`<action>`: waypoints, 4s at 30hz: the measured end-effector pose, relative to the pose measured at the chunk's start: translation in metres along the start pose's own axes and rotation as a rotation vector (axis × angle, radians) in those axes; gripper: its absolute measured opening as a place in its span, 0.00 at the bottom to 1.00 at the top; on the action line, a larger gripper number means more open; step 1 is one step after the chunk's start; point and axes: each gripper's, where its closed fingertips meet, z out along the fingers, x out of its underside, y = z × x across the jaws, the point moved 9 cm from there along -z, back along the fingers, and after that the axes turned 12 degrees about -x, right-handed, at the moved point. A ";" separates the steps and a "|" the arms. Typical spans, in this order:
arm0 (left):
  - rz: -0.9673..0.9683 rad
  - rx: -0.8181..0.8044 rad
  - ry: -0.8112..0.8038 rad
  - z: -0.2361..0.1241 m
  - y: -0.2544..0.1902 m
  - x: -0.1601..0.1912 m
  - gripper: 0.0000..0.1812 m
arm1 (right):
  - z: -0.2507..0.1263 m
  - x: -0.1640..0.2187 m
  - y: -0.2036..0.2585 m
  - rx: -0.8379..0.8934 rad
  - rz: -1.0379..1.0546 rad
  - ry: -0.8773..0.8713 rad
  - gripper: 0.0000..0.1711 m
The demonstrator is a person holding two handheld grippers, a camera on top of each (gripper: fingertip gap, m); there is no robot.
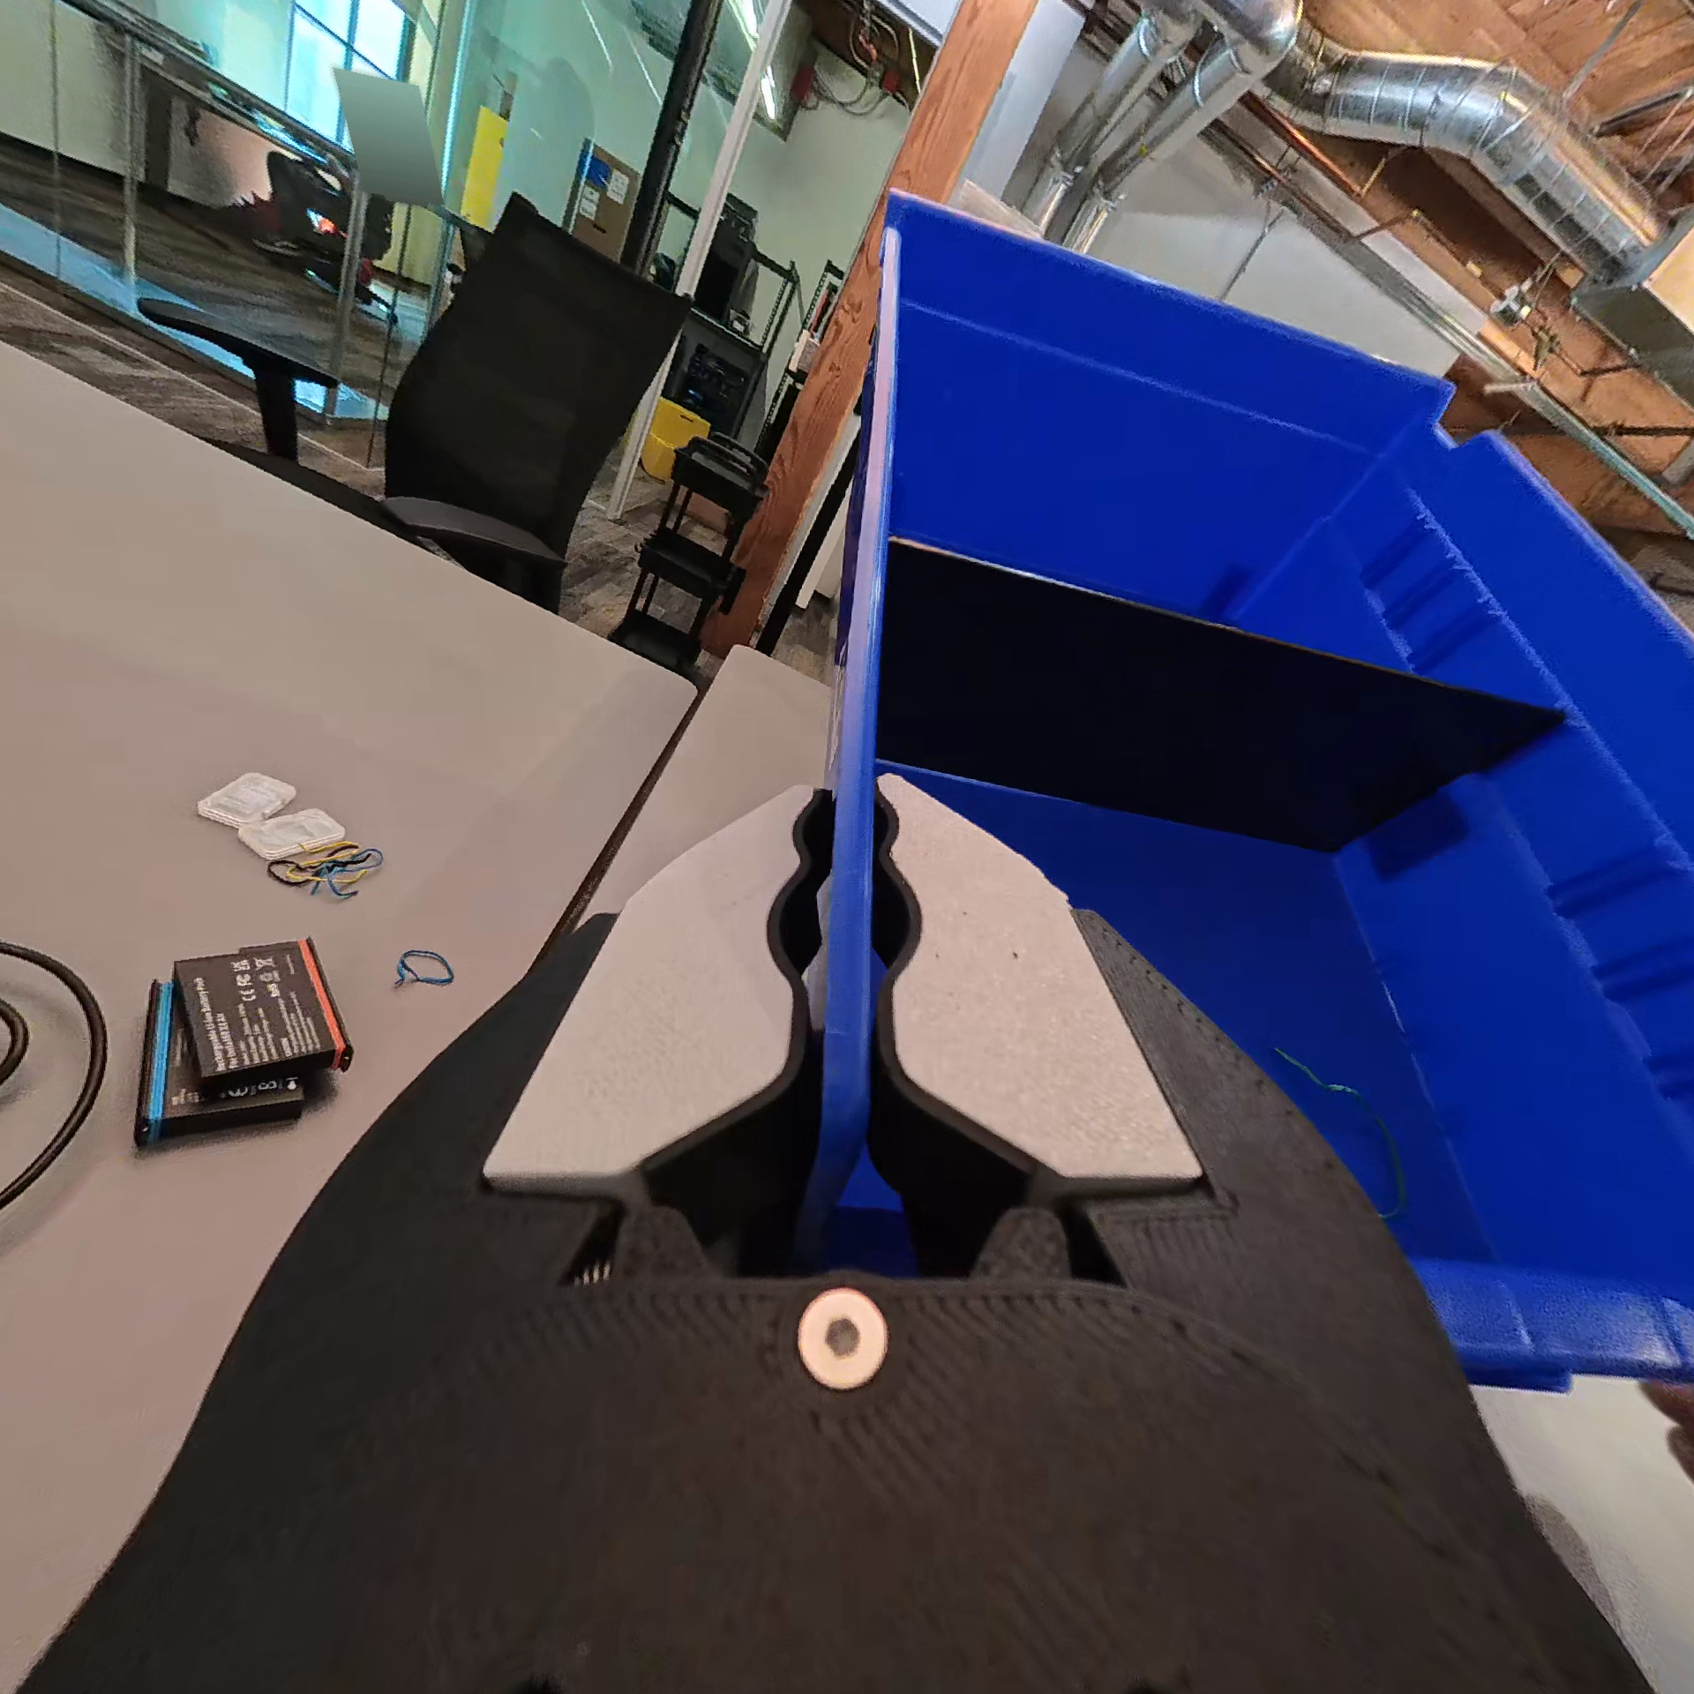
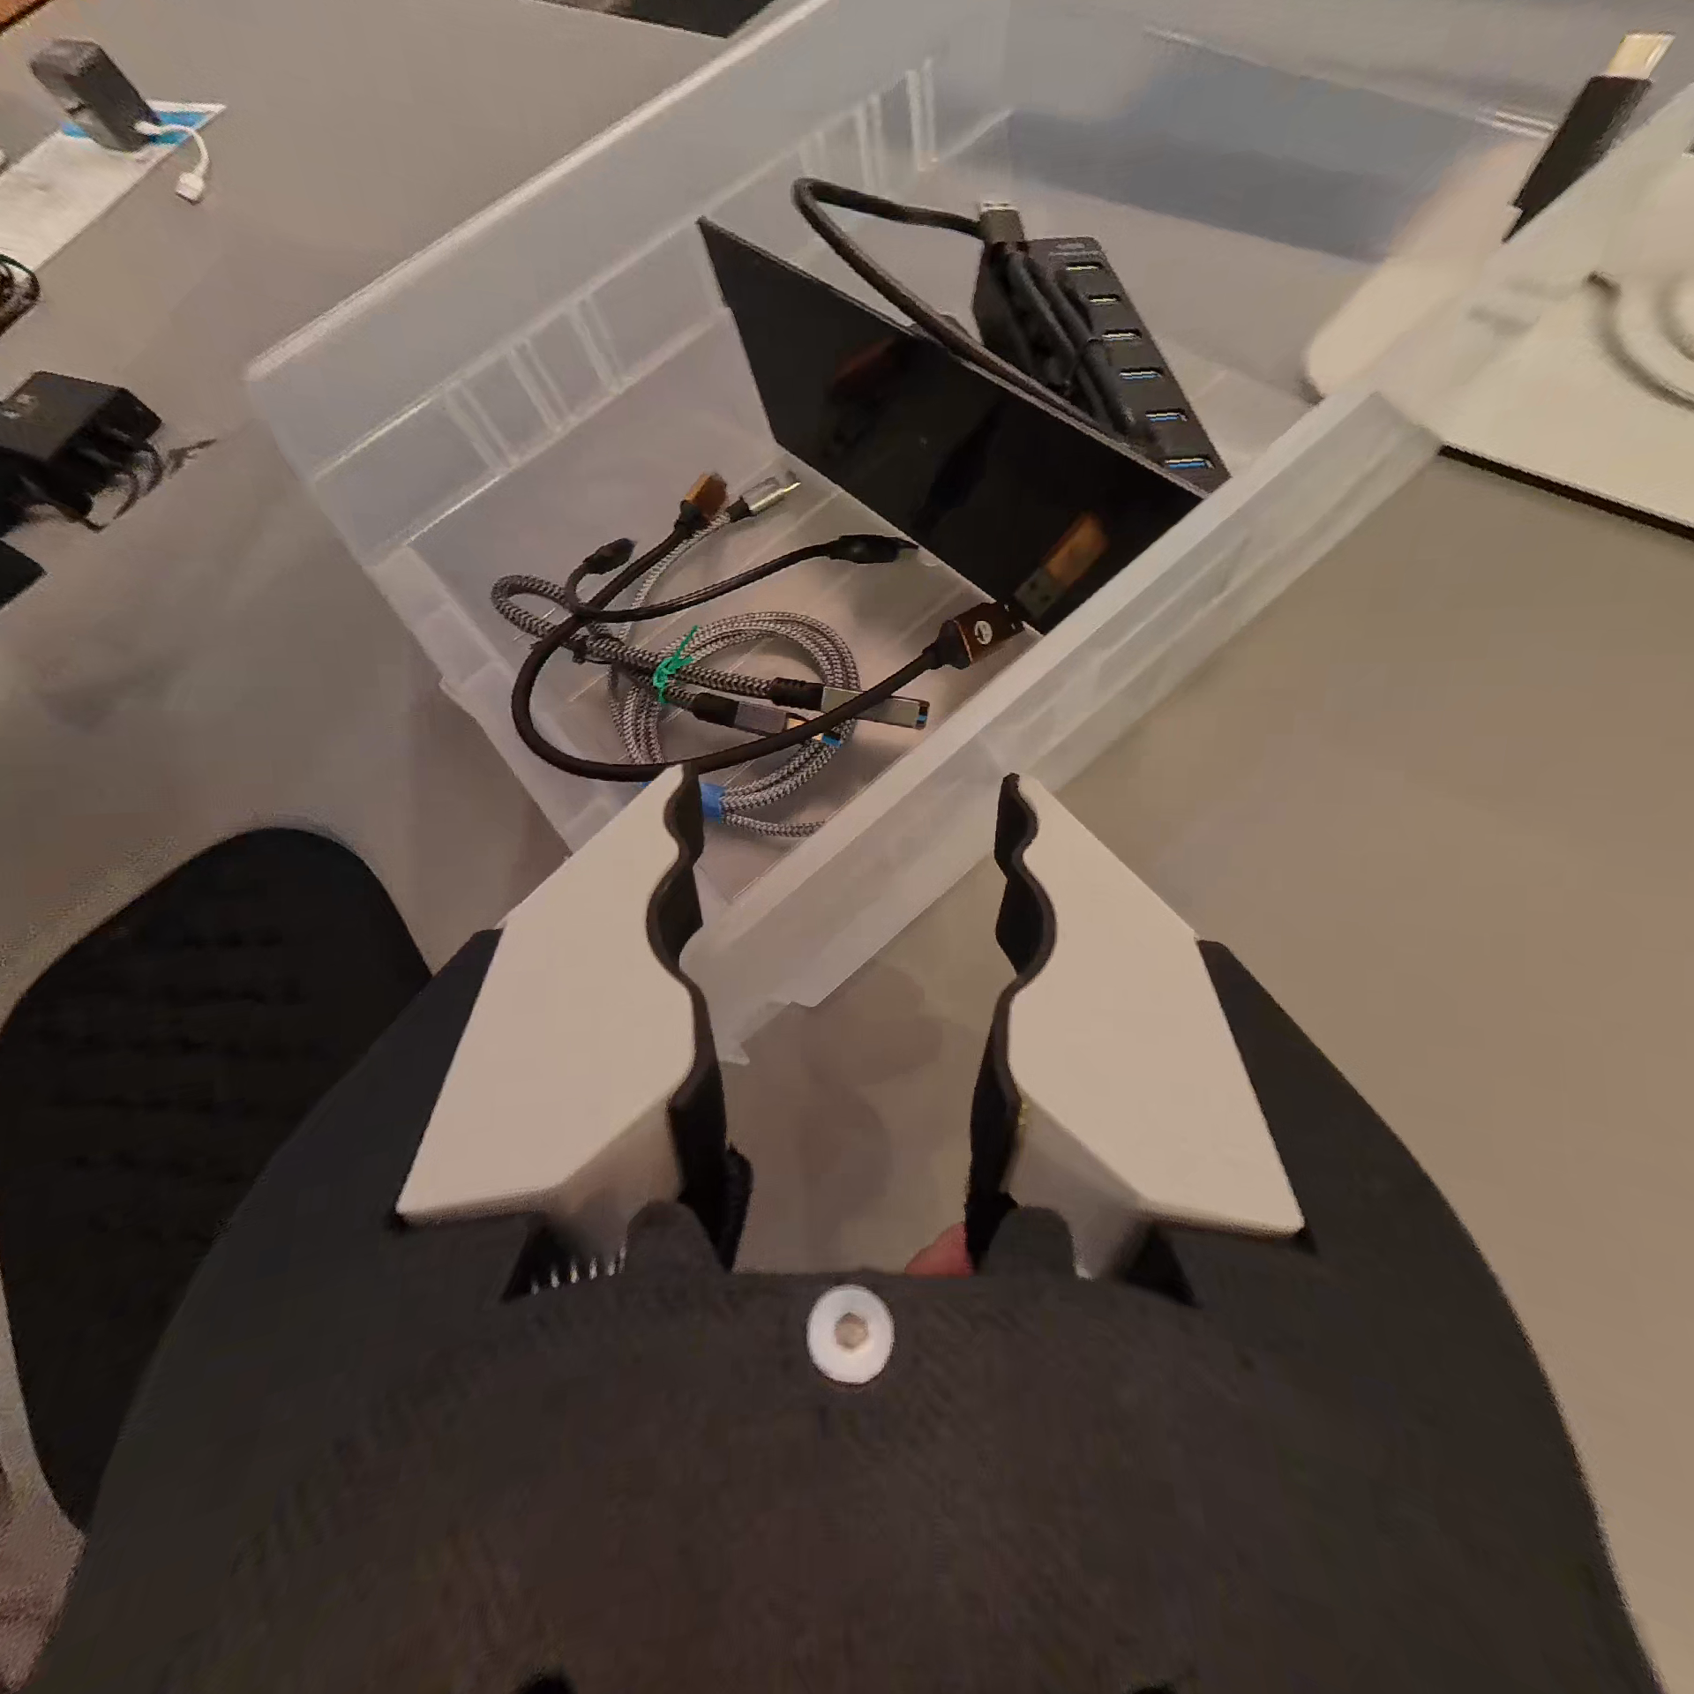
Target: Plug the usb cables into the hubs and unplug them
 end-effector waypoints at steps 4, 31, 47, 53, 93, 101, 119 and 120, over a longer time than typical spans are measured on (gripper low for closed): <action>-0.011 -0.004 -0.008 0.001 0.008 0.000 0.03 | 0.031 -0.012 0.017 -0.040 -0.037 0.013 0.40; 0.004 0.013 -0.042 0.000 0.012 -0.001 0.03 | 0.130 -0.100 0.025 -0.155 -0.004 -0.145 0.37; 0.247 0.413 0.155 0.018 -0.166 0.036 0.03 | -0.155 -0.029 0.002 -0.210 -0.093 -0.495 0.46; 0.232 0.637 0.401 0.048 -0.269 0.090 0.03 | -0.230 0.015 -0.012 -0.039 -0.015 -0.598 0.47; 0.423 0.805 0.741 0.083 -0.547 0.328 0.22 | -0.319 0.135 -0.165 0.477 0.121 -0.293 0.30; 0.440 0.981 0.897 0.046 -0.566 0.336 0.31 | -0.362 0.148 -0.210 0.646 0.130 -0.269 0.18; 0.321 0.948 0.899 0.035 -0.672 0.395 0.39 | -0.428 0.133 -0.364 0.804 0.182 -0.251 0.04; 0.321 0.947 0.897 0.037 -0.678 0.397 0.39 | -0.429 0.131 -0.372 0.798 0.182 -0.255 0.04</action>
